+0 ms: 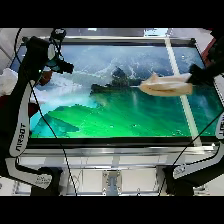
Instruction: Fold the shirts.
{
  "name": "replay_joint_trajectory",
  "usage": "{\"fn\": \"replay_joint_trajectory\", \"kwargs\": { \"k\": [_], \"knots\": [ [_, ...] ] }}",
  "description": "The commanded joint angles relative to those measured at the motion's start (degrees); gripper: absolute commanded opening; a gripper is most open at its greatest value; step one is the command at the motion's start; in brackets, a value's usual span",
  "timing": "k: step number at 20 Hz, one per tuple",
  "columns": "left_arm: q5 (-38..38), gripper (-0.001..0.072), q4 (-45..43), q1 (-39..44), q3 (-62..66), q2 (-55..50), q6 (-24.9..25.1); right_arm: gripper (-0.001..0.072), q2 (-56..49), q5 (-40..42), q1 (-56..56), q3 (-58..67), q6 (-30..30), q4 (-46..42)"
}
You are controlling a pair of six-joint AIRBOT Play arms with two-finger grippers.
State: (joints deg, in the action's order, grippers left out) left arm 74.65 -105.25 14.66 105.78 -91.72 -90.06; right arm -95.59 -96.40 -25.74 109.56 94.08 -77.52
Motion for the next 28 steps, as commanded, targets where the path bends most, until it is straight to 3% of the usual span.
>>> {"fn": "replay_joint_trajectory", "kwargs": {
  "k": [1, 7, 17, 18, 19, 20, 23, 25, 26, 28],
  "knots": [
    [0.9, 0.0015, 2.4, 0.0, 0.0, 0.0, -0.1, 0.0024, 3.2, -8.9, -8.3, -0.9, 1.6, -12.9],
    [2.2, 0.0015, 5.2, 0.0, 0.0, 0.0, -0.1, 0.0023, 3.3, -9.0, -9.3, -9.9, 2.4, -20.8],
    [3.7, 0.0015, 6.7, 0.0, 0.0, 0.0, -0.1, 0.0033, 3.4, -9.0, -1.9, -33.6, 2.4, -24.6],
    [3.8, 0.0015, 6.7, 0.0, 0.0, 0.0, -0.1, 0.0135, 3.5, -9.1, -1.6, -33.5, 2.4, -24.3],
    [3.8, 0.0015, 6.7, 0.0, 0.0, 0.0, -0.1, 0.0308, 4.1, -9.1, -1.3, -33.3, 2.4, -23.6],
    [3.8, 0.0015, 6.7, 0.0, 0.0, 0.0, -0.1, 0.0420, 5.0, -9.0, -0.9, -32.9, 2.2, -23.4],
    [3.9, 0.0015, 6.7, 0.0, 0.0, 0.0, -0.1, 0.0418, 8.5, -9.0, -0.8, -28.1, 2.0, -23.1],
    [3.8, 0.0015, 6.8, 0.0, 0.0, 0.0, -0.1, 0.0415, 9.7, -8.3, -0.8, -22.3, 1.9, -17.2],
    [3.6, 0.0015, 7.1, 0.0, 0.0, 0.0, -0.1, 0.0415, 10.1, -6.4, -0.8, -19.8, 1.9, -8.7],
    [3.5, 0.0015, 9.6, 0.0, 0.0, 0.0, -0.1, 0.0414, 11.5, 2.1, 0.1, -18.9, -4.6, 17.2]
  ]
}}
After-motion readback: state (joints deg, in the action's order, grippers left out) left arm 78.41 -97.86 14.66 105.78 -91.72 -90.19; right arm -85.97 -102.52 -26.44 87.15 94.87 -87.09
